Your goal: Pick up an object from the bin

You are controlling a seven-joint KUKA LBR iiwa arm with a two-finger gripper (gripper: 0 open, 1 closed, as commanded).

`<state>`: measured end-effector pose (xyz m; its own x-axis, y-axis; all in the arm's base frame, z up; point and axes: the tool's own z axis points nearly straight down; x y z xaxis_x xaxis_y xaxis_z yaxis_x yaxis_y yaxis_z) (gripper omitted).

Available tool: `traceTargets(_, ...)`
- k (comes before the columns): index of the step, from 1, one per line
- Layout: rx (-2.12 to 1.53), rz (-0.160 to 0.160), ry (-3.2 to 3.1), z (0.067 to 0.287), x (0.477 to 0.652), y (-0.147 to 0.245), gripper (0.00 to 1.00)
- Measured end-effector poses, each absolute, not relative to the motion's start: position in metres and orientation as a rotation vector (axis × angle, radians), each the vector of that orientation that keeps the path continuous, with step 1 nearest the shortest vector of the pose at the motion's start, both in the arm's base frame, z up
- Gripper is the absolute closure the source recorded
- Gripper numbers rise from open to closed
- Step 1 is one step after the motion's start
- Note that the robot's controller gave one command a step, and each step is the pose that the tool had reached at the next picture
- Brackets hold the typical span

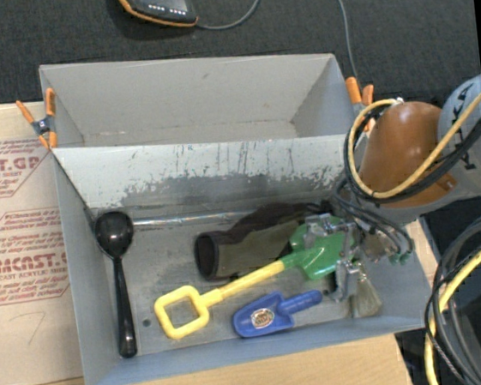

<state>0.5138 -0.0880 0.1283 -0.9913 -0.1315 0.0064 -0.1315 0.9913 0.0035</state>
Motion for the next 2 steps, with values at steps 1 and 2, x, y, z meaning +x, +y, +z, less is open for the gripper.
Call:
traceTargets(1, 0.321, 0.007, -3.150, 0.130, 0.569, -0.068, 0.00)
traceTargets(2, 0.976, -0.001, -2.989, 0.070, 0.496, -0.100, 1.00)
